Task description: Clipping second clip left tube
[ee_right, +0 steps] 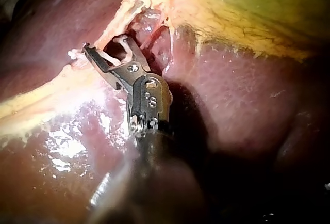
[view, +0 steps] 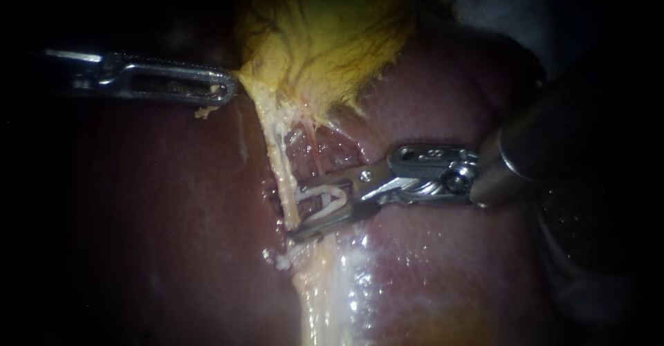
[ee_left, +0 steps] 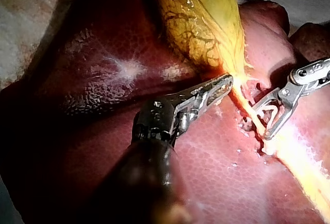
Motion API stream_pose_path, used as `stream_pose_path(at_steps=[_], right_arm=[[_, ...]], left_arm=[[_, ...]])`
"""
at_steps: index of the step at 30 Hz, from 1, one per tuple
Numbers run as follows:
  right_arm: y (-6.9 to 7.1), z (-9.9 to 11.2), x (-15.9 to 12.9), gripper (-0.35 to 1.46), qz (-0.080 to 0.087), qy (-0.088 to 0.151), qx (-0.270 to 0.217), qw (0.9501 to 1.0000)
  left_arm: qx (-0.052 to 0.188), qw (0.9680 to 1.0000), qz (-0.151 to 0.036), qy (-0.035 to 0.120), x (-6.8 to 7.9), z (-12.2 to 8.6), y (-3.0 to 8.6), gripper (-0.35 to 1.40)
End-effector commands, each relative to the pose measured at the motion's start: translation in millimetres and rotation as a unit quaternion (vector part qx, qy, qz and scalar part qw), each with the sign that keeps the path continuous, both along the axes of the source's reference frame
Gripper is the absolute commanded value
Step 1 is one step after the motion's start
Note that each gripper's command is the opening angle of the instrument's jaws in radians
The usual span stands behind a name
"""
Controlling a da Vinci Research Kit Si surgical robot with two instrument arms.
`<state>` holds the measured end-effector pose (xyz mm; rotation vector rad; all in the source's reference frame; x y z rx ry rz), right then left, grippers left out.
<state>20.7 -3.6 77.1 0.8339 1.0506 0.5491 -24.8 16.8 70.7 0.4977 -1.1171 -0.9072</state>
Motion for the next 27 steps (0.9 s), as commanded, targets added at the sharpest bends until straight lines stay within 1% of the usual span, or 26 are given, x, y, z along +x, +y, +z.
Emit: stream_pose_path(at_steps=[1, 3, 6, 11, 14, 17, 20, 21, 22, 25, 26, 27], right_arm=[[-0.1, -0.2, 0.3, 0.51, 0.000, 0.010, 0.003, 0.9999], [-0.5, -0.6, 0.7, 0.51, 0.000, 0.031, 0.010, 0.9995], [-1.0, -1.1, 1.3, 0.51, -0.002, 0.055, 0.019, 0.9983], [-1.9, -2.1, 1.8, 0.51, -0.016, 0.101, 0.031, 0.9943], [-2.5, -2.7, 2.0, 0.50, -0.027, 0.121, 0.037, 0.9916], [-2.8, -3.0, 2.1, 0.48, -0.041, 0.127, 0.038, 0.9903], [-2.8, -3.0, 2.3, 0.44, -0.052, 0.133, 0.040, 0.9890], [-2.8, -3.0, 2.3, 0.41, -0.051, 0.131, 0.042, 0.9891], [-2.7, -3.0, 2.3, 0.36, -0.050, 0.131, 0.041, 0.9893], [-2.5, -3.1, 2.3, 0.15, -0.034, 0.124, 0.037, 0.9910], [-2.5, -3.1, 2.3, 0.05, -0.024, 0.120, 0.035, 0.9919], [-2.4, -3.1, 2.3, 0.00, -0.017, 0.117, 0.034, 0.9924]], left_arm=[[0.000, 1.0000, 0.000, 0.000, -0.1, 0.1, 0.0, -0.35], [0.000, 1.0000, -0.001, 0.001, -0.2, 0.2, -0.1, -0.35], [0.000, 1.0000, -0.001, 0.001, -0.2, 0.2, -0.1, -0.35], [0.000, 1.0000, -0.001, 0.001, -0.3, 0.2, -0.1, -0.35], [0.000, 1.0000, -0.001, 0.001, -0.3, 0.2, -0.1, -0.35], [-0.001, 1.0000, -0.001, 0.001, -0.3, 0.2, -0.1, -0.35], [-0.001, 1.0000, -0.001, 0.001, -0.3, 0.2, -0.1, -0.35], [-0.001, 1.0000, -0.001, 0.001, -0.3, 0.2, -0.1, -0.35], [0.000, 1.0000, -0.001, 0.001, -0.3, 0.2, -0.1, -0.35], [0.000, 1.0000, -0.001, 0.001, -0.3, 0.2, -0.1, -0.35], [0.000, 1.0000, -0.001, 0.001, -0.3, 0.2, -0.1, -0.35], [0.000, 1.0000, -0.001, 0.001, -0.3, 0.2, -0.1, -0.35]])
